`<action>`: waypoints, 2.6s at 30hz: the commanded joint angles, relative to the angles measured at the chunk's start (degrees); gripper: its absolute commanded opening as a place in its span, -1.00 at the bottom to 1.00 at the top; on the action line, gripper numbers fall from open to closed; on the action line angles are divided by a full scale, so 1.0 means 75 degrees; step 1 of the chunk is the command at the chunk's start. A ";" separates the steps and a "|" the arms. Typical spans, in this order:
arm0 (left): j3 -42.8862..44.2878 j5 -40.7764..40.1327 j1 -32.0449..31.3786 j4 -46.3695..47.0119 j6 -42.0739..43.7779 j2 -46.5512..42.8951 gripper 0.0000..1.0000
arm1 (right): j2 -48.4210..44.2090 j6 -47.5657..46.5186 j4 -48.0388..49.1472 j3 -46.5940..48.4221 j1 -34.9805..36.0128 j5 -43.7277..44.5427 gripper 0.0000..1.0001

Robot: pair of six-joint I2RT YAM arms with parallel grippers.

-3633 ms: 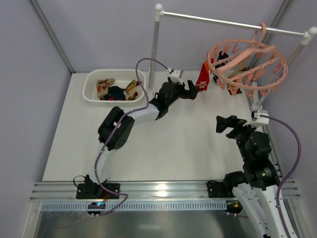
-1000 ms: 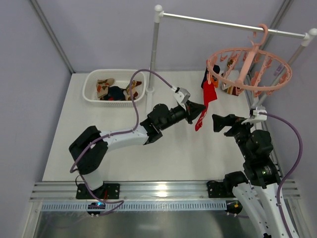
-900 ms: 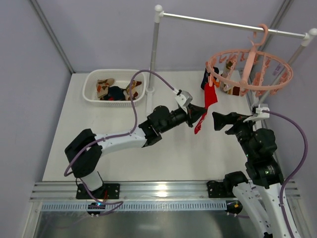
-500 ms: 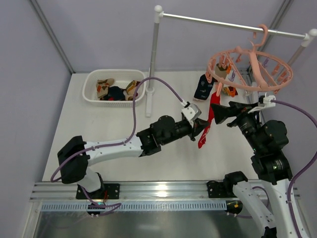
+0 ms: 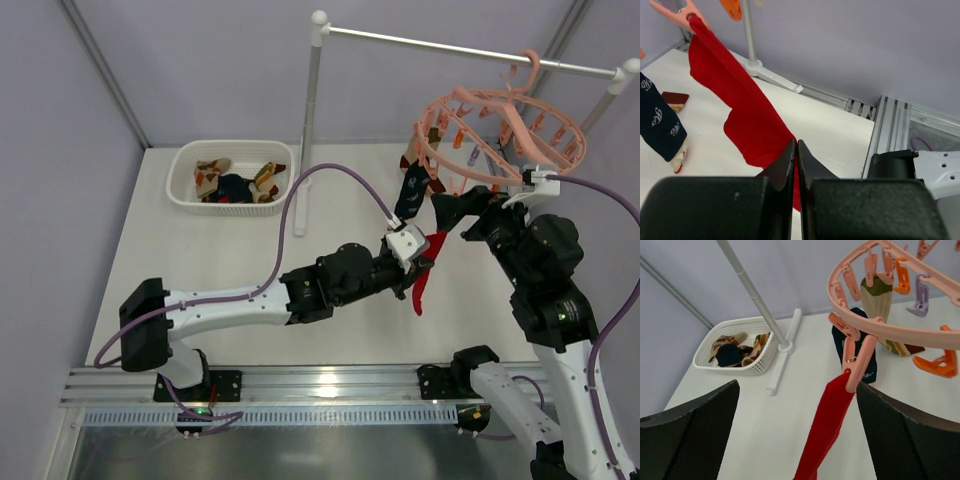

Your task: Remove the socks clipped to the hanger

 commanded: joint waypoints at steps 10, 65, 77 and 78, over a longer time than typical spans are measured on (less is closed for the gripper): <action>0.1243 -0.0624 -0.0469 -0.1225 0.0834 0.0665 -1.00 | 0.0398 -0.0680 -0.1640 0.0814 0.0072 0.2082 0.95; 0.3434 0.1345 0.3304 0.5701 -0.1358 0.6300 0.99 | -0.0492 -0.1114 -0.0668 -0.0885 0.0096 0.1883 0.99; 0.4630 0.1661 0.3187 0.5325 -0.1486 0.6993 0.87 | -0.0387 -0.1126 -0.0468 -0.1131 0.0096 0.1813 0.99; 0.4677 0.1673 0.3152 0.5325 -0.1509 0.7016 0.81 | -0.0387 -0.1126 -0.0457 -0.1131 0.0096 0.1813 0.99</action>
